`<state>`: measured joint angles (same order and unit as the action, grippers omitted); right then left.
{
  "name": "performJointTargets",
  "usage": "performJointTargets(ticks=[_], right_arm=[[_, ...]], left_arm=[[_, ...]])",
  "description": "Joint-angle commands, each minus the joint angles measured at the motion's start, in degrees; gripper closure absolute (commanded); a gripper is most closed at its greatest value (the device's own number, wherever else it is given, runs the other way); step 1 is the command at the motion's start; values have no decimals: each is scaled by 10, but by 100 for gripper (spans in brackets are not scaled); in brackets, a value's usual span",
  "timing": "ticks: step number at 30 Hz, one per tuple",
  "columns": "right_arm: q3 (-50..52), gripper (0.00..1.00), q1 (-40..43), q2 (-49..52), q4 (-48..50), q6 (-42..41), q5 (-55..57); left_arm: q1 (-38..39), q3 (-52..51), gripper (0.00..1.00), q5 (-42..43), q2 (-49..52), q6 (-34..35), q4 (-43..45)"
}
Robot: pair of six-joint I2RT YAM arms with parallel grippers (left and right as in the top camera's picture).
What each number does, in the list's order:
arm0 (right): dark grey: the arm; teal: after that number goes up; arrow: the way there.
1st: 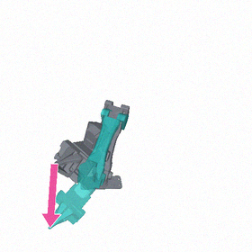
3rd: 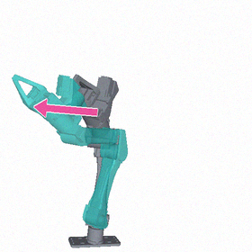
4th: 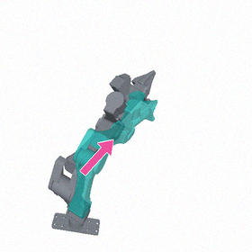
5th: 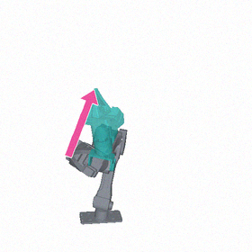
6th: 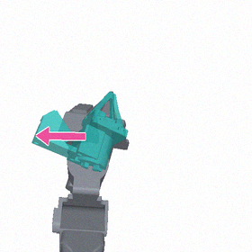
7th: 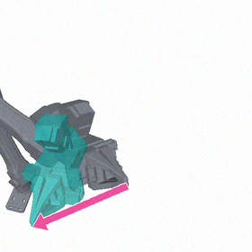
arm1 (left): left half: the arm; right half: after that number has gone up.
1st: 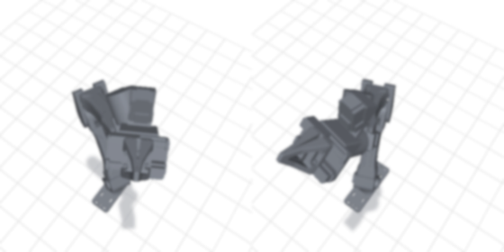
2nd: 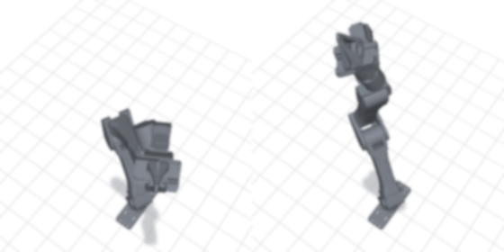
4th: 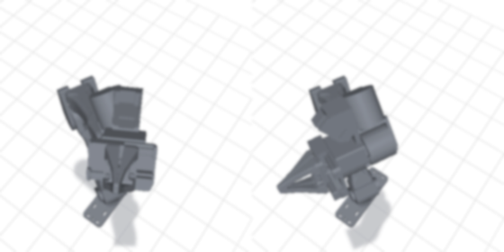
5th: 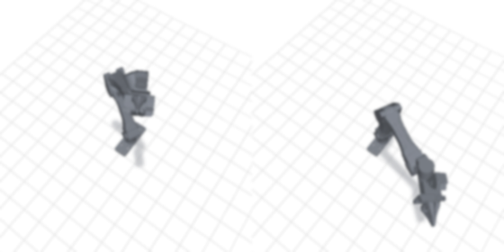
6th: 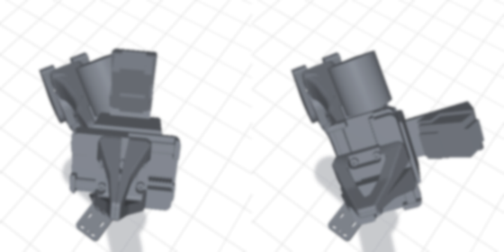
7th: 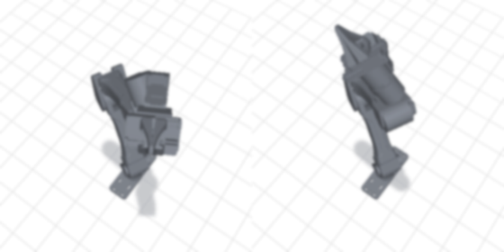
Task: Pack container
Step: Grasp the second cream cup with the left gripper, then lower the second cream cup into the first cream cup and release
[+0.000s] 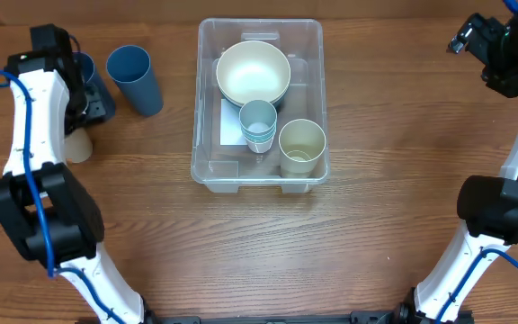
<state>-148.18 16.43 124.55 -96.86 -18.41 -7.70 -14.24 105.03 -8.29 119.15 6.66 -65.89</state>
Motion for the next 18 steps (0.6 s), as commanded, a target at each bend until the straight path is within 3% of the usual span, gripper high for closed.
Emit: performJointTargets(ticks=[1, 7, 13, 16, 18], right_arm=[[-14, 0, 2, -13, 3, -3, -3], [-14, 0, 2, -13, 3, -3, -3], [-14, 0, 2, -13, 3, -3, -3], [-14, 0, 2, -13, 3, -3, -3], [-14, 0, 2, -13, 3, -3, -3]], left_arm=[[-1, -7, 96, 9, 18, 18, -14], [0, 4, 96, 9, -14, 33, -26], [1, 13, 96, 43, -158, 33, -42], [20, 13, 96, 122, -254, 24, -56], [62, 13, 96, 191, -303, -25, -67]])
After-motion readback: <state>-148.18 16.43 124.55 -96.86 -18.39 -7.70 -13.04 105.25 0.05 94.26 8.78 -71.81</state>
